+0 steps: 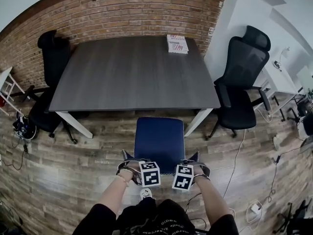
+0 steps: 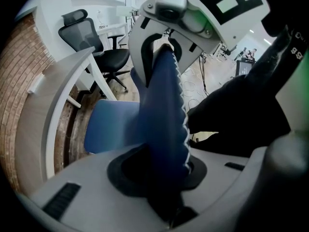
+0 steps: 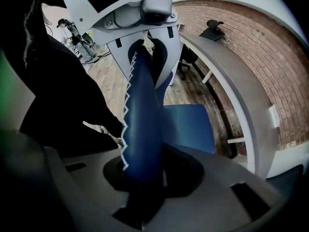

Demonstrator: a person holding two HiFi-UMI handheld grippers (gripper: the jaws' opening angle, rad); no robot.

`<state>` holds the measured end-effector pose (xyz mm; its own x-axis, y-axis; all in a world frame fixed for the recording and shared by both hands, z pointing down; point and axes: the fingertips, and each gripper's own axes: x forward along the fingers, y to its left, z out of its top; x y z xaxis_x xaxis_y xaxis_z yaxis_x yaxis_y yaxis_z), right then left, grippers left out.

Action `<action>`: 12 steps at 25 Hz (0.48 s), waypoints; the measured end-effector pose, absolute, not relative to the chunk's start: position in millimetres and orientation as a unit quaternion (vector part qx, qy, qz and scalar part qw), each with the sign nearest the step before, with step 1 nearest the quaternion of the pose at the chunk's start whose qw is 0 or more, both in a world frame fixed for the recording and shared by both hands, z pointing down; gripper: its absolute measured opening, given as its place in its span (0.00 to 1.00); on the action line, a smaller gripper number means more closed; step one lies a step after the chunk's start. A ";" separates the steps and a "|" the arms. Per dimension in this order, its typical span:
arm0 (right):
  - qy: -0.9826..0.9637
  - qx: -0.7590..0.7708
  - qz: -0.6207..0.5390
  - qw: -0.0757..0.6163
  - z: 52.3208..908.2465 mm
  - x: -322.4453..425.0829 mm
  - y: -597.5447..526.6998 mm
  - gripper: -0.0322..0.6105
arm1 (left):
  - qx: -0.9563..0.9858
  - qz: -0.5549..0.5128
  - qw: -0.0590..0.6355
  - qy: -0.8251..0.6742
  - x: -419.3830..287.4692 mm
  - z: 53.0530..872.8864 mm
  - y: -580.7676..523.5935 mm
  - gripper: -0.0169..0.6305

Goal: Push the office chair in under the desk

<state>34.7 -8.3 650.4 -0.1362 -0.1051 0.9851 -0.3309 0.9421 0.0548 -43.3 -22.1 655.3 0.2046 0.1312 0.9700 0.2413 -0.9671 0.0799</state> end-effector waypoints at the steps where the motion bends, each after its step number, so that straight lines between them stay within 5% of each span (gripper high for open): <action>1: -0.749 0.148 0.089 0.639 649.4 35.6 -10.3 0.18 | -0.775 -0.619 0.043 -0.121 -42.5 654.4 -23.8 0.16; 12: -0.754 0.131 0.089 0.637 643.6 45.8 -26.0 0.19 | -0.773 -0.622 0.039 -0.120 -31.7 649.1 -40.9 0.17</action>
